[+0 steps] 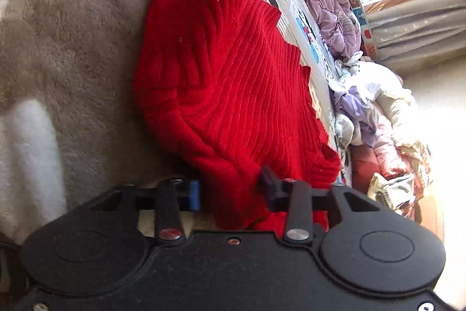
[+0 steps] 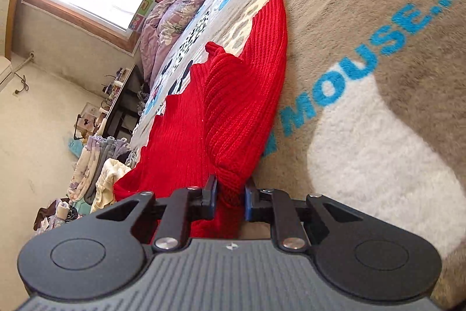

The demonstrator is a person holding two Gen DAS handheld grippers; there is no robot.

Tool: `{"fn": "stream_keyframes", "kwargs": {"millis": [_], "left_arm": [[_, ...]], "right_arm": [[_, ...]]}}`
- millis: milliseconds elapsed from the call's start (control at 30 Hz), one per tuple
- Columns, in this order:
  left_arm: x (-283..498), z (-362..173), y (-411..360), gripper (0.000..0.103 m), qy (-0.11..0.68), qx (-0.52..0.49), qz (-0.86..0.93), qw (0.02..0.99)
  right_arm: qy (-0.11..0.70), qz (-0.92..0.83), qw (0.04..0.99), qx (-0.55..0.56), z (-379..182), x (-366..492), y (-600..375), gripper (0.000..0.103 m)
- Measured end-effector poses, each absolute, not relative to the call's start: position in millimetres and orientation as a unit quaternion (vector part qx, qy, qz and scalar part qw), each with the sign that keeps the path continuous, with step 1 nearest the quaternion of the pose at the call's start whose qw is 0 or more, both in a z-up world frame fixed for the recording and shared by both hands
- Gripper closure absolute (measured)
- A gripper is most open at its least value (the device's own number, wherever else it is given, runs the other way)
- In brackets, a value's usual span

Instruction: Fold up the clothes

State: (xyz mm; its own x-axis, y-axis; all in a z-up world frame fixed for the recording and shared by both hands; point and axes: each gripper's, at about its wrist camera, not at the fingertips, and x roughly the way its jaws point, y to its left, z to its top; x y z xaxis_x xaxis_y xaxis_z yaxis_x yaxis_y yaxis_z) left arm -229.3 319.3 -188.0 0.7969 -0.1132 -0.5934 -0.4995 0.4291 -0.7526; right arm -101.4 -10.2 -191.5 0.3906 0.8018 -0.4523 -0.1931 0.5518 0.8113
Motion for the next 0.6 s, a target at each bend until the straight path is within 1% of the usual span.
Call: {"fn": "stream_keyframes", "kwargs": {"millis": [33, 200, 267, 300, 333, 367, 400, 433, 467, 500, 567, 600], "left_arm": [[-232.7, -188.7, 317.6, 0.086, 0.296, -0.512, 0.125, 0.797], [-247.9, -183.7, 307.8, 0.087, 0.306, -0.477, 0.127, 0.814], [-246.6, -191.1, 306.2, 0.085, 0.316, -0.468, 0.126, 0.815], [-246.6, -194.3, 306.8, 0.081, 0.319, -0.469, 0.122, 0.815], [-249.0, -196.2, 309.2, 0.076, 0.317, -0.478, 0.115, 0.811], [-252.0, -195.8, 311.5, 0.075, 0.315, -0.484, 0.111, 0.809], [-256.1, -192.1, 313.9, 0.071, 0.313, -0.484, 0.112, 0.809], [-260.8, -187.5, 316.2, 0.066, 0.307, -0.484, 0.118, 0.811], [-266.8, -182.4, 319.5, 0.064, 0.295, -0.484, 0.128, 0.814], [-273.2, -178.2, 324.3, 0.064, 0.281, -0.487, 0.134, 0.816], [-284.5, -172.7, 338.0, 0.064, 0.247, -0.493, 0.153, 0.820], [-289.8, -170.5, 345.7, 0.064, 0.229, -0.496, 0.164, 0.822]], "right_arm": [[0.446, 0.324, 0.761, 0.344, -193.6, -105.4, -13.9, 0.090], [0.457, 0.322, 0.743, 0.369, -203.5, -112.8, -25.9, 0.090], [0.447, 0.328, 0.742, 0.378, -201.8, -114.6, -28.6, 0.089], [0.444, 0.329, 0.741, 0.382, -201.5, -114.9, -28.7, 0.088], [0.443, 0.329, 0.739, 0.387, -203.2, -114.5, -30.3, 0.085], [0.442, 0.330, 0.736, 0.393, -205.3, -113.9, -32.3, 0.078], [0.440, 0.328, 0.736, 0.397, -206.3, -113.3, -34.0, 0.074], [0.437, 0.326, 0.737, 0.400, -206.5, -112.4, -35.2, 0.066], [0.433, 0.327, 0.737, 0.403, -206.4, -110.4, -36.0, 0.062], [0.428, 0.328, 0.738, 0.406, -206.2, -108.2, -36.8, 0.061], [0.418, 0.328, 0.743, 0.406, -204.4, -102.0, -36.2, 0.053], [0.416, 0.328, 0.745, 0.406, -204.9, -97.4, -35.2, 0.052]]}}
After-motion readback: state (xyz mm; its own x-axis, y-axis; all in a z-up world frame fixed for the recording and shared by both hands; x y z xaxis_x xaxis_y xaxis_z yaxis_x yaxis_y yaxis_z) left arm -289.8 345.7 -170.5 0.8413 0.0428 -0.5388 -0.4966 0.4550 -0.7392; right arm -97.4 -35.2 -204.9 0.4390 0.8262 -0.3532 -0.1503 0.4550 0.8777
